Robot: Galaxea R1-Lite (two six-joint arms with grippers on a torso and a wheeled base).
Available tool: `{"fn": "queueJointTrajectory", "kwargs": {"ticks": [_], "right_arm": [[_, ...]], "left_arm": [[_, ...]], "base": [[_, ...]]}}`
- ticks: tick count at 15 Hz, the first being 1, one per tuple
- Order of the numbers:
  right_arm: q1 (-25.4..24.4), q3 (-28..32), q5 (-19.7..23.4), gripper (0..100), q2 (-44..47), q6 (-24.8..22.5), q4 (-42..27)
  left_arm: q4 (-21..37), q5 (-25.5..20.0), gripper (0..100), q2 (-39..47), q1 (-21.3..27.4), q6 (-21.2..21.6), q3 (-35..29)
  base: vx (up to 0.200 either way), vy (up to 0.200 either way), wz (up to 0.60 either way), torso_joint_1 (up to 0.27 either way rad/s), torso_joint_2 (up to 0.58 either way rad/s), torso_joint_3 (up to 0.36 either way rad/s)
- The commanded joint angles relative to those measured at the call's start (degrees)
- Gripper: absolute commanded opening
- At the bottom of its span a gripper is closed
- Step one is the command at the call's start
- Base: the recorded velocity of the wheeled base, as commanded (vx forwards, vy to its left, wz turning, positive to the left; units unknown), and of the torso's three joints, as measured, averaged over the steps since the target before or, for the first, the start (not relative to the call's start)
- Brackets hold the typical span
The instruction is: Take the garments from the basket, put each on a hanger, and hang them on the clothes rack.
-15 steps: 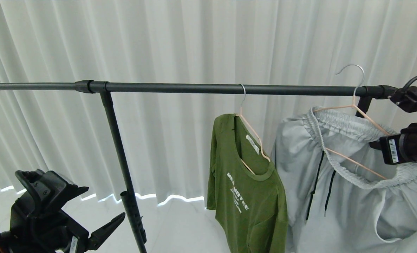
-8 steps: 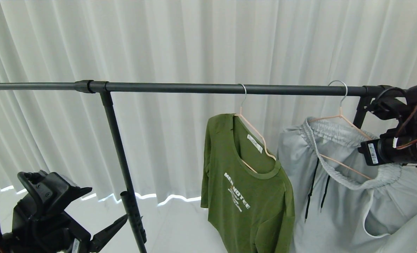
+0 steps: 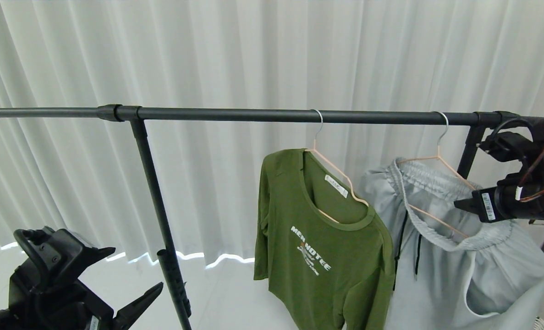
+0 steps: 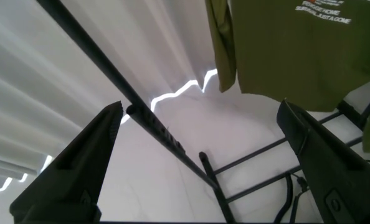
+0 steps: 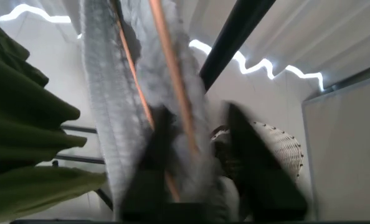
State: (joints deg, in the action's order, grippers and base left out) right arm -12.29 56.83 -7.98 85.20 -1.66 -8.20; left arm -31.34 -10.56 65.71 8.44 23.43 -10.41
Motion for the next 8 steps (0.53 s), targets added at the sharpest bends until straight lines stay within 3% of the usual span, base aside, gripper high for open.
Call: {"fn": "queueJointTrajectory", "kwargs": {"ticks": [1,4,6,8], "right_arm": [[-0.5,-4.0,0.1,100,-6.3,0.0,2.7],[-0.5,-11.0,0.3,100,-14.3,0.3,13.5],[-0.2,-17.6,0.2,100,-20.3,0.2,20.5],[0.7,-24.4,0.2,100,-28.2,0.2,21.2]], "left_arm": [[0.0,0.1,100,-0.1,-1.1,0.0,0.0],[0.0,0.4,100,-0.1,-2.6,0.0,0.0],[0.0,1.2,100,-0.2,-4.3,0.0,0.0],[0.0,1.5,100,-1.2,-6.2,0.0,0.5]], "base": [[0.000,0.000,0.00,0.000,0.00,0.000],[0.000,0.000,0.00,0.000,0.00,0.000],[-0.200,0.000,0.00,0.000,0.00,0.002],[-0.200,0.000,0.00,0.010,0.01,-0.002]]}}
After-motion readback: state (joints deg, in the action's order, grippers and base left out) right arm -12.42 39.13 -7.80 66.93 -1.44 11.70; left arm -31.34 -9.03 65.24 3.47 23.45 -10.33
